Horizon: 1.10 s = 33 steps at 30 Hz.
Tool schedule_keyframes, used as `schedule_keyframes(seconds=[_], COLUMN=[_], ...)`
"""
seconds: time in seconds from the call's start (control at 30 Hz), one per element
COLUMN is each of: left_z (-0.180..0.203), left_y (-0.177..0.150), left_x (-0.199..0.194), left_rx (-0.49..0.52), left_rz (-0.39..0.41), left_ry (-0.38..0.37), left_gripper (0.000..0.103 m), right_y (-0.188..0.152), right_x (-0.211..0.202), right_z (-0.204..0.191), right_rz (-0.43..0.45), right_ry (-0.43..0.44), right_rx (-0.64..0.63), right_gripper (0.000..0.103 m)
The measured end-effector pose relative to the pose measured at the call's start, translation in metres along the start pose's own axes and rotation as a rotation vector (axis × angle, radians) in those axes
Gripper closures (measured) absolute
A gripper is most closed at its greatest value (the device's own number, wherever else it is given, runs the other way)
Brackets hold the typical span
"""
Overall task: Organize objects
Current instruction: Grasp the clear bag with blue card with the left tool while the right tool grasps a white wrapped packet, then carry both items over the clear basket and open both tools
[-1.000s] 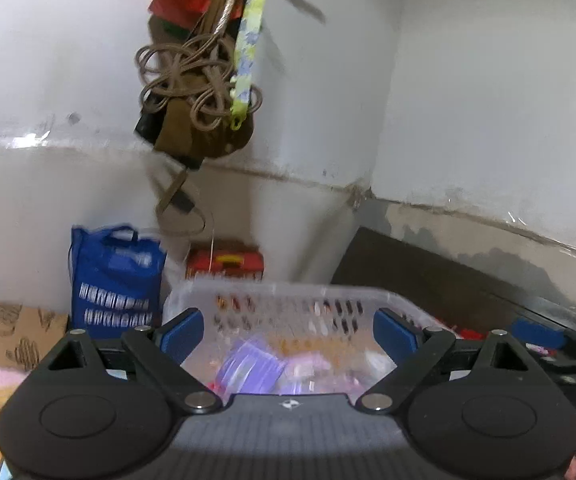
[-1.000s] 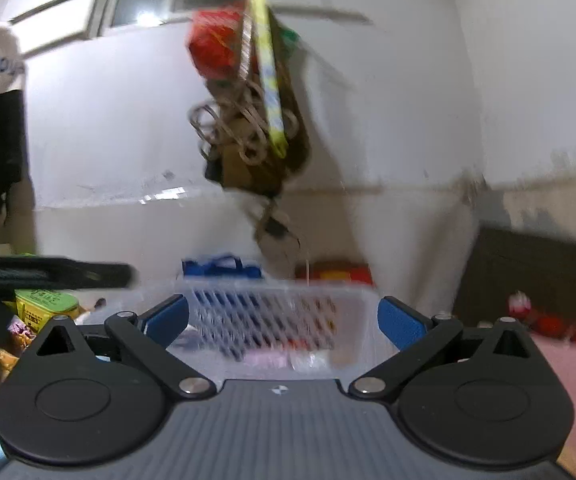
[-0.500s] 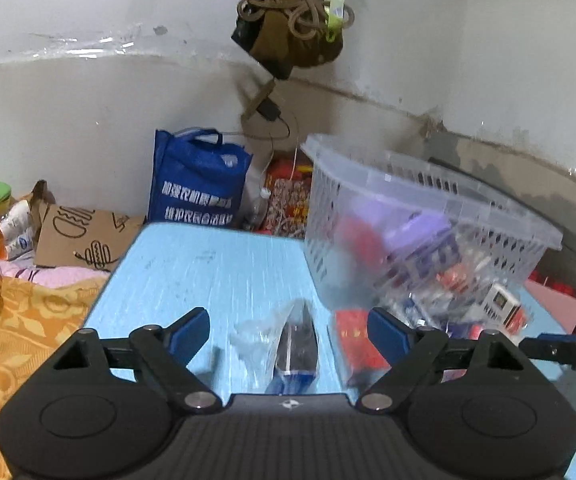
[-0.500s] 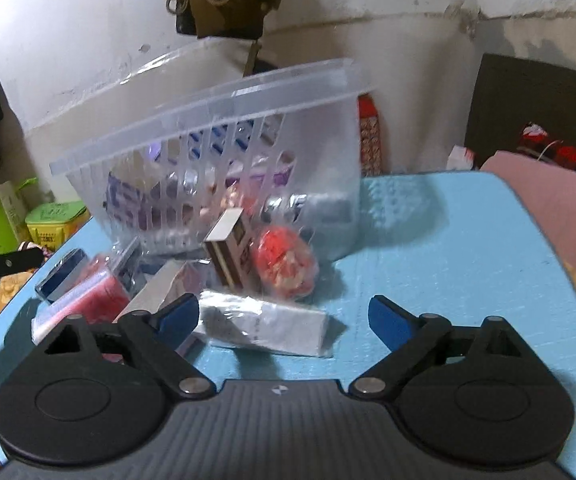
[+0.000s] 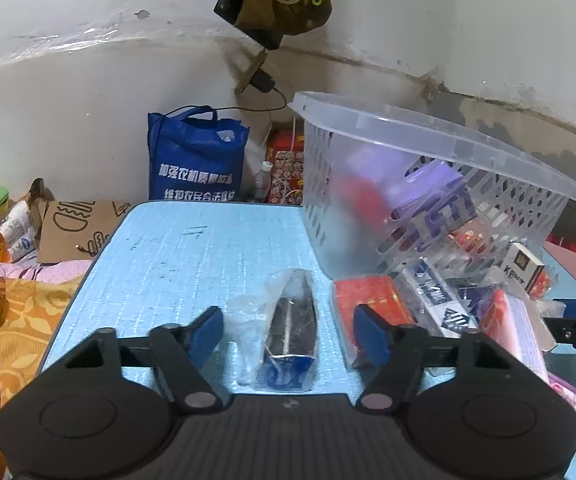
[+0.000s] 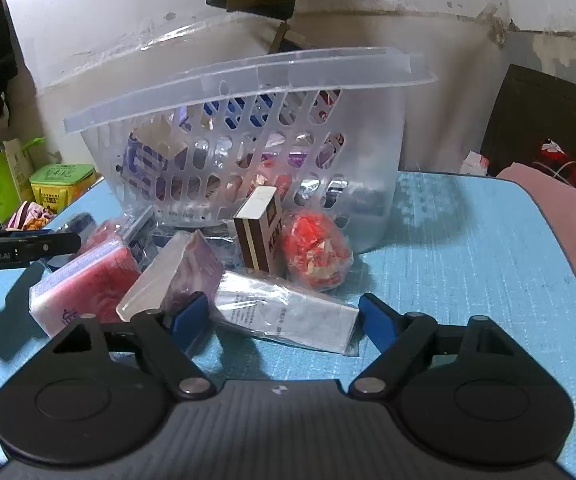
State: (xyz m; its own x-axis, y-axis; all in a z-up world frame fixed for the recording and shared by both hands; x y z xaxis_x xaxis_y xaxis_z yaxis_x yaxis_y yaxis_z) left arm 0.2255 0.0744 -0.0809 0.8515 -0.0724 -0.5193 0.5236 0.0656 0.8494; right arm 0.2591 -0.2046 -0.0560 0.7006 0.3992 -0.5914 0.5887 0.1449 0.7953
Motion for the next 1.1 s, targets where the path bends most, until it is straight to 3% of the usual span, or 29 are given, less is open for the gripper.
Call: schedule_keyframes(seconds=[0.07, 0.1, 0.23, 0.33, 0.43, 0.5, 0.6, 0.77, 1.1], left_z=[0.000, 0.000, 0.002, 0.007, 0.003, 0.002, 0.005, 0.006, 0.022], left_y=[0.000, 0.001, 0.001, 0.000, -0.004, -0.004, -0.002, 0.002, 0.009], left_x=[-0.002, -0.004, -0.004, -0.003, 0.005, 0.005, 0.000, -0.015, -0.050], left_rx=[0.007, 0.010, 0.036, 0.096, 0.070, 0.060, 0.080, 0.075, 0.074], left_rz=[0.012, 0.021, 0.018, 0.003, -0.047, -0.046, -0.009, 0.075, 0.214], left_ry=[0.004, 0.017, 0.019, 0.067, 0.053, 0.042, 0.062, 0.061, -0.032], left_gripper=[0.063, 0.067, 0.068, 0.062, 0.058, 0.061, 0.071, 0.071, 0.071], right_y=[0.001, 0.002, 0.005, 0.007, 0.007, 0.007, 0.008, 0.010, 0.016], right_x=[-0.004, -0.007, -0.010, -0.011, -0.011, -0.011, -0.013, -0.020, -0.034], right_z=[0.001, 0.002, 0.007, 0.007, 0.009, 0.010, 0.012, 0.017, 0.017], right_rz=[0.032, 0.048, 0.077, 0.086, 0.089, 0.094, 0.108, 0.156, 0.250], right_ry=[-0.004, -0.008, -0.006, -0.006, 0.005, 0.012, 0.016, 0.021, 0.030], right_rx=[0.009, 0.013, 0.038, 0.039, 0.052, 0.063, 0.076, 0.102, 0.110], right_gripper=[0.019, 0.019, 0.019, 0.019, 0.019, 0.019, 0.019, 0.019, 0.019])
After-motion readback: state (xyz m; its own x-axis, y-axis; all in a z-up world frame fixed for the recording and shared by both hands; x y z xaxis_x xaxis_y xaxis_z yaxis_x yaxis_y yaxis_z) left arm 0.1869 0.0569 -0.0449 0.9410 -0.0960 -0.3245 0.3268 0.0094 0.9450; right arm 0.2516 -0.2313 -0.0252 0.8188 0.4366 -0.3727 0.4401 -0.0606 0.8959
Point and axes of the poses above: each gripper's, at about its wrist camera, not at the fingertips, and x roughly the way its jaws point, z to its right, y to its top, the point moved 8 cm from there along x, roughly the way its jaws point, and after that the axes turned 4 degrees about x, right-handed, at the moved point
